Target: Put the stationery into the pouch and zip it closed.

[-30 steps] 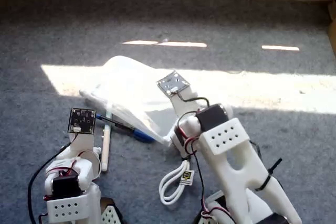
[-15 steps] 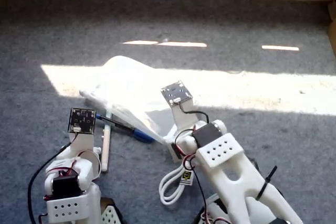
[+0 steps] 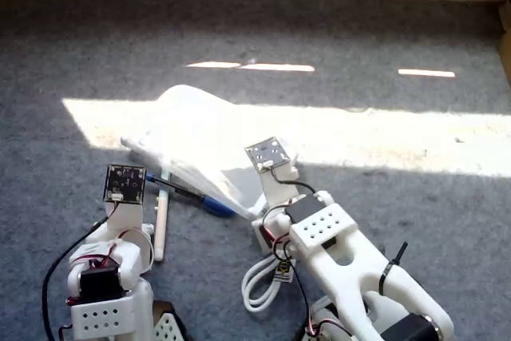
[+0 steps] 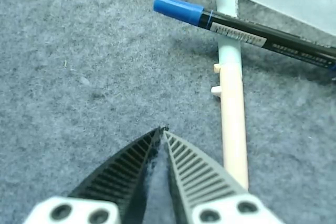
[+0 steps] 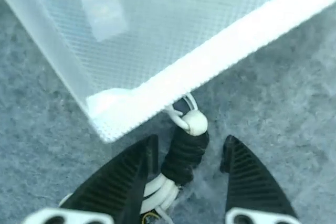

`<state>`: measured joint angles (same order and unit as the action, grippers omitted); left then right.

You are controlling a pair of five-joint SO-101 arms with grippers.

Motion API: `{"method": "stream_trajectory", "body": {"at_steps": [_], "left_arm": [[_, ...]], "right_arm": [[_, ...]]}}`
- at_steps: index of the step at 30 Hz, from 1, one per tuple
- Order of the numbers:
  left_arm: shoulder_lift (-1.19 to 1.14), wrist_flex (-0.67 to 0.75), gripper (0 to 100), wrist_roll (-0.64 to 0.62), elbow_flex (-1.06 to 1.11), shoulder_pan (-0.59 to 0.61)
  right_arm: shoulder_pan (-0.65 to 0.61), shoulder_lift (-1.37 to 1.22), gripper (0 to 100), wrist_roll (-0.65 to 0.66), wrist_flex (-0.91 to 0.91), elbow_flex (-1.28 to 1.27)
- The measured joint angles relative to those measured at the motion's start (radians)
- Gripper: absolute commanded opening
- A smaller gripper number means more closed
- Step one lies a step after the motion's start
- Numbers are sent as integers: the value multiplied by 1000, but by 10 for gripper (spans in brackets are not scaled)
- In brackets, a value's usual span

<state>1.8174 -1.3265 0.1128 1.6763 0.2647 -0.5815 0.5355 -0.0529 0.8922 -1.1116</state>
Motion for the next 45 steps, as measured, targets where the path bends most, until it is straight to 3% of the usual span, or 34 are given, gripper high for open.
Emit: {"method": "stream_trajectory", "body": {"at_steps": [30, 35, 45], "left_arm": [[0, 0, 7, 0, 0, 0], [0, 0, 7, 0, 0, 0], [0, 0, 7, 0, 0, 0]], "right_arm": [[0, 0, 176, 0, -54, -49], [2, 0, 117, 0, -54, -49], [5, -127, 98, 0, -61, -29]]}}
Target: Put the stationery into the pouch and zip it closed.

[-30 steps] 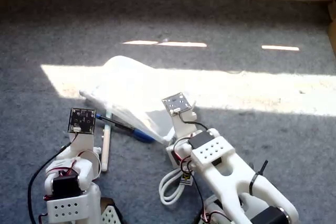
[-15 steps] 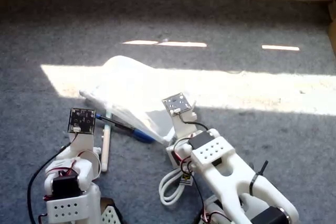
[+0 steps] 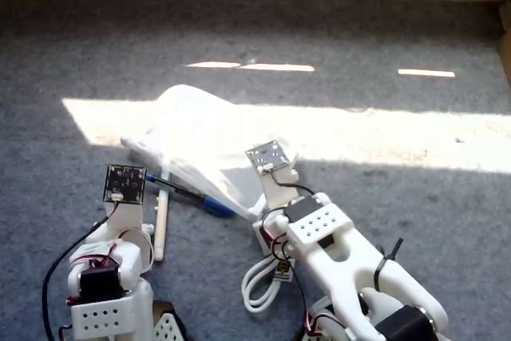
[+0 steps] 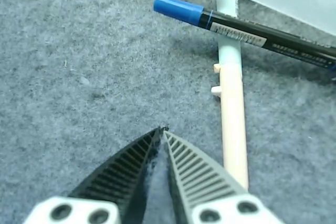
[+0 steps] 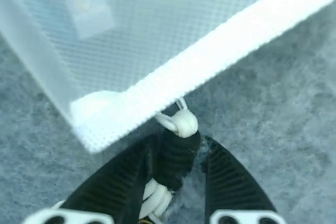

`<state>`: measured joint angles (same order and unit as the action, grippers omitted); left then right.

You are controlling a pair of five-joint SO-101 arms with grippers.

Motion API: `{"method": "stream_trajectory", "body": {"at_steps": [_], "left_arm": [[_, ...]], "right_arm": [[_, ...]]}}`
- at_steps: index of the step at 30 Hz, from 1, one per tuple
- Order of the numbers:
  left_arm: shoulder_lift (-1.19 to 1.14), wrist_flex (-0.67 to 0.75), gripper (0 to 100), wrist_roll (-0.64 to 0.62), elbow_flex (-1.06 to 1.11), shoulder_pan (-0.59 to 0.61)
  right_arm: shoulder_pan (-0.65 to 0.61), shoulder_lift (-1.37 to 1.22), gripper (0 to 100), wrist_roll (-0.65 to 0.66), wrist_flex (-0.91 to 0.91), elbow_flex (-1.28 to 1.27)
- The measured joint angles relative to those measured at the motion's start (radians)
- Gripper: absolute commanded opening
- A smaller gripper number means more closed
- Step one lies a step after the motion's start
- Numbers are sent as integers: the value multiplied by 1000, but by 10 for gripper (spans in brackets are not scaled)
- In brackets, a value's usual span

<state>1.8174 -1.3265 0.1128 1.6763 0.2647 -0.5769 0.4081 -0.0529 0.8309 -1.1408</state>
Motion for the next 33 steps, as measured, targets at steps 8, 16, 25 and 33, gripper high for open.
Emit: {"method": "stream_trajectory", "body": {"at_steps": [8, 16, 25, 33], "left_arm": [[0, 0, 7, 0, 0, 0], [0, 0, 7, 0, 0, 0], [0, 0, 7, 0, 0, 0], [0, 0, 7, 0, 0, 0]], "right_arm": [[9, 25, 20, 48, 2, 5], [5, 173, 19, 83, 71, 0], [5, 374, 19, 181, 126, -2], [-14, 480, 5, 192, 147, 25]]}}
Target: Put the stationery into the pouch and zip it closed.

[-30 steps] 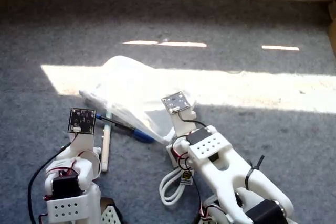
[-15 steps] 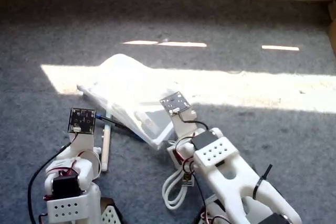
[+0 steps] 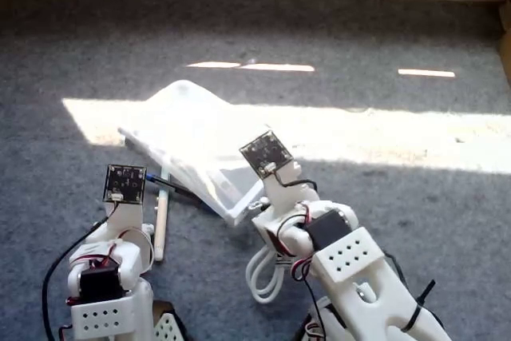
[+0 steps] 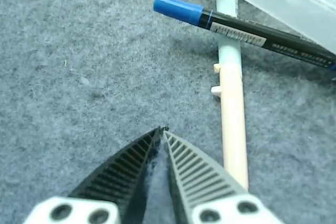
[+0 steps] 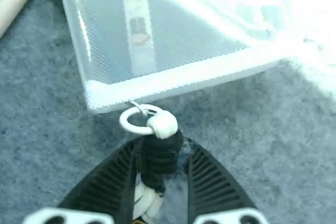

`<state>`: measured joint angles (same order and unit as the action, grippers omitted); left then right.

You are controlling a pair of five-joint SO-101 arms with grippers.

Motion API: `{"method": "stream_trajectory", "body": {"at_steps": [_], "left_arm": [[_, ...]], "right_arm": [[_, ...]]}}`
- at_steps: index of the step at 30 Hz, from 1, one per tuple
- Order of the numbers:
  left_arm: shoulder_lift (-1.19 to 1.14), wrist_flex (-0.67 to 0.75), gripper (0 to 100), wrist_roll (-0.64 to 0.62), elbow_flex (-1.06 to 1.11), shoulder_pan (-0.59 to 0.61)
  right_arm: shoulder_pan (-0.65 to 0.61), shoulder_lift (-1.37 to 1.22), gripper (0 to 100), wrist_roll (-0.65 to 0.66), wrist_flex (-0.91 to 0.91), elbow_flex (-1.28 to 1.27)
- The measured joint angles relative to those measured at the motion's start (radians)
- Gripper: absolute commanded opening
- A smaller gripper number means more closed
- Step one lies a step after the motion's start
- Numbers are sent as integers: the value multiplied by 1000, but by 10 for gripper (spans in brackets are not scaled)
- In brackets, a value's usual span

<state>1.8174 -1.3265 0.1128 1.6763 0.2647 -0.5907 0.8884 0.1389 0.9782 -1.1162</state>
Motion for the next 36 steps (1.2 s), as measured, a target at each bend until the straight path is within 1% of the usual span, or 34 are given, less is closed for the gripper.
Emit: {"method": "stream_trajectory", "body": {"at_steps": [6, 11, 18, 33, 36], "left_arm": [[0, 0, 7, 0, 0, 0], [0, 0, 7, 0, 0, 0], [0, 0, 7, 0, 0, 0], [0, 0, 7, 0, -15, 2], [0, 0, 7, 0, -80, 44]], "right_arm": [[-91, 2, 5, 0, 100, 150], [-120, 2, 5, 0, 132, 259], [-189, 2, 5, 97, 132, 319], [-192, 2, 5, 118, 81, 319], [-192, 2, 5, 118, 35, 319]]}}
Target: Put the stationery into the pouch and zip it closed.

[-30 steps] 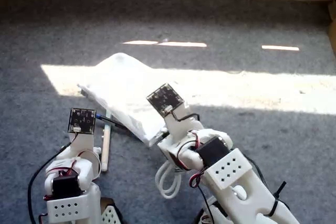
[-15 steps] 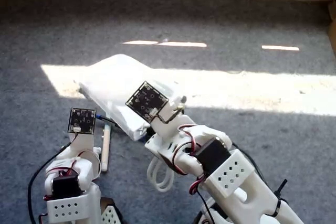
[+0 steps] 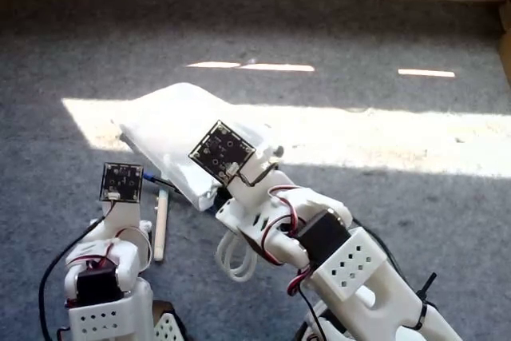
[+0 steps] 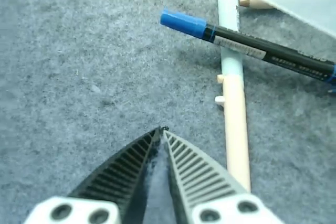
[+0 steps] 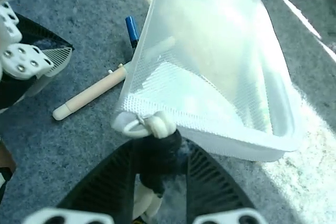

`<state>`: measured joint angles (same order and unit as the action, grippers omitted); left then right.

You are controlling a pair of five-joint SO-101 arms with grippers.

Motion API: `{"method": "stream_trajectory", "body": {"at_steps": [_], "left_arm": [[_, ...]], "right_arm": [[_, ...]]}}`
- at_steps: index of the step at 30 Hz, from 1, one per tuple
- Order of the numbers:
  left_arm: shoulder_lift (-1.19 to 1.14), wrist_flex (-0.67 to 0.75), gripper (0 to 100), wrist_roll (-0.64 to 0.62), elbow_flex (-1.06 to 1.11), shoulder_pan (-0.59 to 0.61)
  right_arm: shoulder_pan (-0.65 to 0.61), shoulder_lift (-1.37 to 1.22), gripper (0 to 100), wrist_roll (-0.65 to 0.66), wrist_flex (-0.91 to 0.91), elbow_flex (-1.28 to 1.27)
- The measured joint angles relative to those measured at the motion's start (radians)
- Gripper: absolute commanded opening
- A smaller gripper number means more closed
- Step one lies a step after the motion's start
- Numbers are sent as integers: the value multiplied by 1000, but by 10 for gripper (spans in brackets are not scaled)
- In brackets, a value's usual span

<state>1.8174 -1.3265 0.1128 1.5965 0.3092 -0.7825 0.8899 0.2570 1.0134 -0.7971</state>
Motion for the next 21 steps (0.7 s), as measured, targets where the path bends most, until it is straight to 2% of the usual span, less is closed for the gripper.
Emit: {"method": "stream_trajectory", "body": {"at_steps": [5, 9, 14, 17, 21], "left_arm": [[0, 2, 8, 0, -176, 123], [0, 9, 19, 0, -313, 138], [0, 6, 199, 0, -445, 138], [0, -49, 315, 0, -491, 138], [0, -124, 324, 0, -508, 138]], "right_arm": [[0, 0, 5, 0, -54, 0], [0, 0, 5, 0, -58, 0], [0, 0, 5, 0, -58, 0], [0, 0, 5, -44, -58, 0], [0, 0, 5, -69, -58, 0]]}}
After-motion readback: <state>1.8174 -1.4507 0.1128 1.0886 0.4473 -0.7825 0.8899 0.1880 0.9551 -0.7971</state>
